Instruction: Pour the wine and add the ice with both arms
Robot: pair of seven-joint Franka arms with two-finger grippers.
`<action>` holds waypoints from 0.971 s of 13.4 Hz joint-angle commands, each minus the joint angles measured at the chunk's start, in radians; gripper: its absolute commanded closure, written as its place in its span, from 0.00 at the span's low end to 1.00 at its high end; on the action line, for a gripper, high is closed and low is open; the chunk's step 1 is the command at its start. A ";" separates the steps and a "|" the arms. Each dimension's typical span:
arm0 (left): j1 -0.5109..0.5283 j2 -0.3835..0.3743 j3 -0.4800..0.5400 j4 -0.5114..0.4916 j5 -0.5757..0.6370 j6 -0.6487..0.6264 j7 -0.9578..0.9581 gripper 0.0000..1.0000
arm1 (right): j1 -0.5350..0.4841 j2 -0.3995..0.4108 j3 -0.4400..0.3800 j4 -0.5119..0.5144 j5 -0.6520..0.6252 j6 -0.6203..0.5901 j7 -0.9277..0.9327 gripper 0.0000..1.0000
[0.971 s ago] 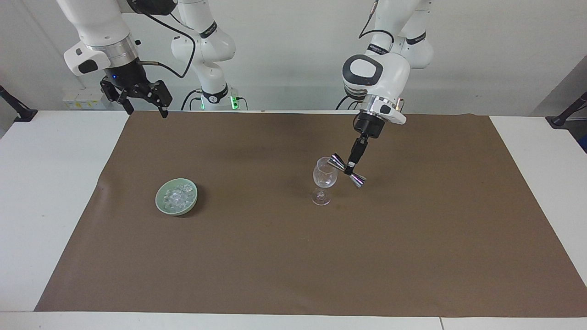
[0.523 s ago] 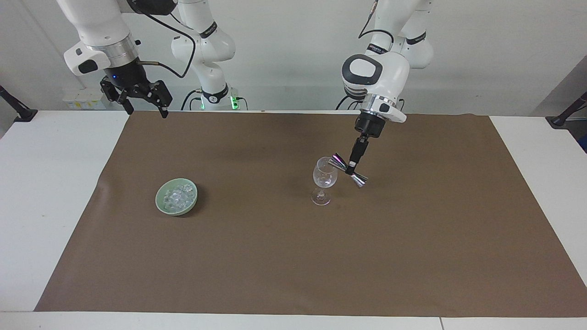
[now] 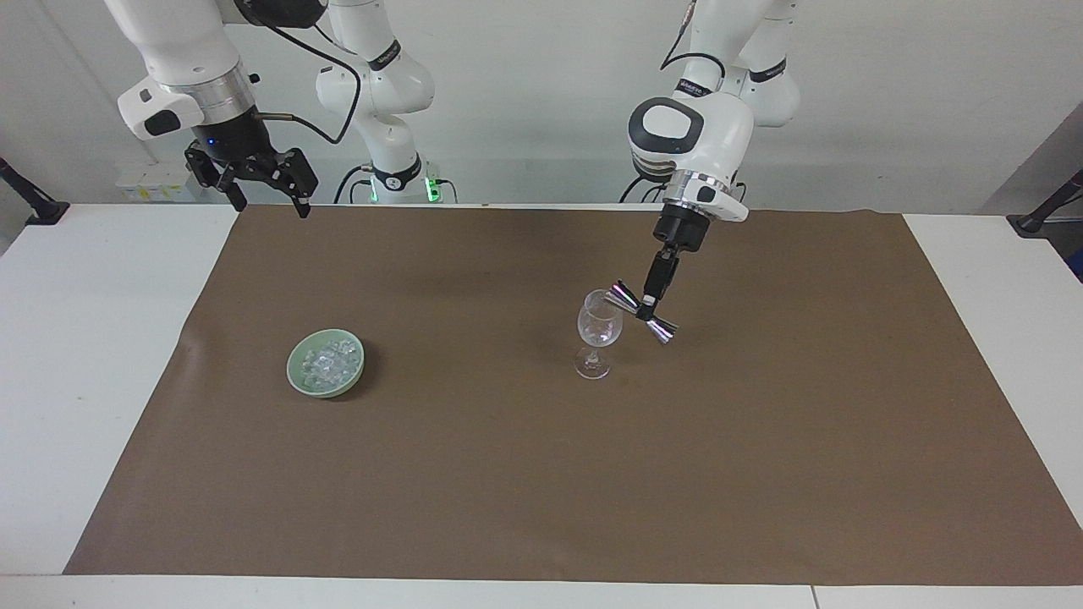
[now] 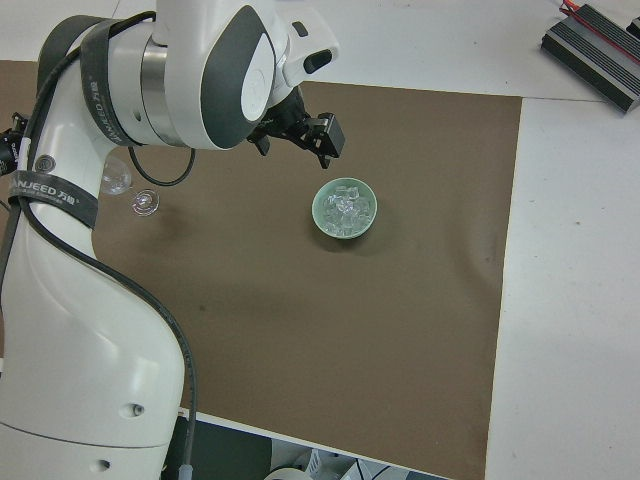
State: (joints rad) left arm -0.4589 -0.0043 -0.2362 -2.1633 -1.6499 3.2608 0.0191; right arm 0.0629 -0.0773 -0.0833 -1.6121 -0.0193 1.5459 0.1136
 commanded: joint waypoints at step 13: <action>-0.053 0.030 0.011 0.048 0.010 0.094 0.136 1.00 | -0.014 -0.004 0.013 -0.017 0.002 0.008 -0.014 0.00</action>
State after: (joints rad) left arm -0.4819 0.0041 -0.2374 -2.1436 -1.6493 3.3185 0.1403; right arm 0.0623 -0.0769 -0.0833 -1.6134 -0.0193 1.5459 0.1136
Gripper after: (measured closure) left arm 0.793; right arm 0.000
